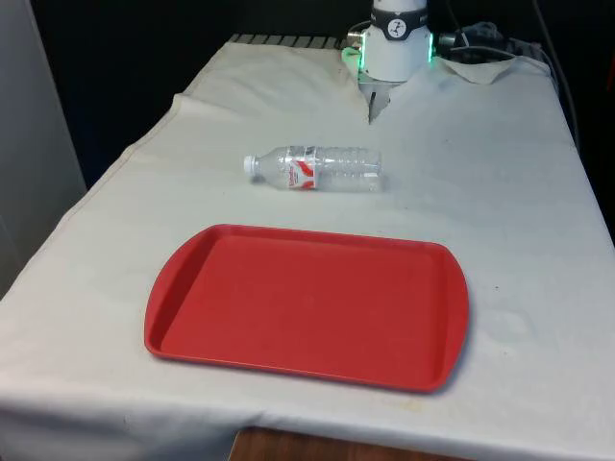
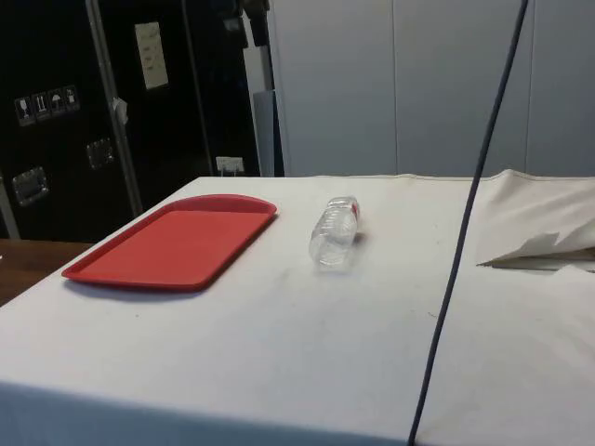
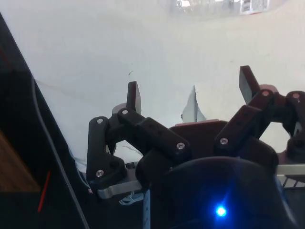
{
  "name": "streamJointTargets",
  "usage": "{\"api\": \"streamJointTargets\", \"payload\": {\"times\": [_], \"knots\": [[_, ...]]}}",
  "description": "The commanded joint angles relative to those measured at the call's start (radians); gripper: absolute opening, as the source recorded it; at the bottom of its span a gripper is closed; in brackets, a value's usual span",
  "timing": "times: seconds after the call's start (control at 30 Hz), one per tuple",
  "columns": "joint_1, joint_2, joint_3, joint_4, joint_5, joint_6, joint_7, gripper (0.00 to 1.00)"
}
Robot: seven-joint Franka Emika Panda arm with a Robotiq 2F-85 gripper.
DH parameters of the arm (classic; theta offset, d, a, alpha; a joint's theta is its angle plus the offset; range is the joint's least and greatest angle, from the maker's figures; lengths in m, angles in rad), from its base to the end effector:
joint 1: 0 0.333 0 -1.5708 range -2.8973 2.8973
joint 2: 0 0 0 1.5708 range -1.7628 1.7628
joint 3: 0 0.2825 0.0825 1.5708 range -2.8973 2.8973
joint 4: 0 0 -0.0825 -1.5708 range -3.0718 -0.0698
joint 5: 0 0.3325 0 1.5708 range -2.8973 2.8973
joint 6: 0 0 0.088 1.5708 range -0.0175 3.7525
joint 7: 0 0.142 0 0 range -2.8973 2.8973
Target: Place the bottle upright on the tray.
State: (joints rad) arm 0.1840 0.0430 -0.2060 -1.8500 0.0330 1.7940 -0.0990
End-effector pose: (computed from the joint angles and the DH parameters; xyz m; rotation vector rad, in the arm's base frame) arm 0.5095 -0.0063 0.4351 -3.1073 -0.1055 0.1501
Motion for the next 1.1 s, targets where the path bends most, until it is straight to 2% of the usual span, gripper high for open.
{"api": "streamJointTargets", "payload": {"times": [0.0, 0.03, 0.07, 0.1, 0.3, 0.33, 0.57, 0.6, 0.63, 0.8, 0.87, 0.9, 1.07], "knots": [[0.000, -0.021, 0.000, -0.023, -0.006, 0.020, 0.001, 1.00], [0.000, -0.029, 0.000, -0.032, -0.006, 0.024, 0.001, 1.00], [0.000, -0.008, 0.000, -0.008, 0.000, 0.003, 0.000, 1.00], [0.000, -0.036, 0.000, -0.042, -0.006, 0.029, 0.001, 1.00], [0.000, -0.085, 0.001, -0.103, -0.008, 0.061, 0.003, 1.00], [0.000, -0.079, 0.000, -0.096, -0.001, 0.050, -0.001, 1.00], [-0.002, -0.126, 0.002, -0.153, -0.008, 0.088, 0.008, 1.00], [-0.002, -0.113, 0.000, -0.137, -0.001, 0.071, 0.000, 1.00], [-0.002, -0.132, 0.002, -0.160, -0.008, 0.092, 0.008, 1.00], [-0.003, -0.162, 0.002, -0.198, -0.012, 0.113, 0.013, 1.00], [-0.002, -0.157, 0.000, -0.193, -0.002, 0.099, 0.003, 1.00], [-0.003, -0.171, 0.003, -0.210, -0.013, 0.119, 0.014, 1.00], [-0.005, -0.183, 0.001, -0.236, -0.009, 0.139, 0.025, 1.00]]}}
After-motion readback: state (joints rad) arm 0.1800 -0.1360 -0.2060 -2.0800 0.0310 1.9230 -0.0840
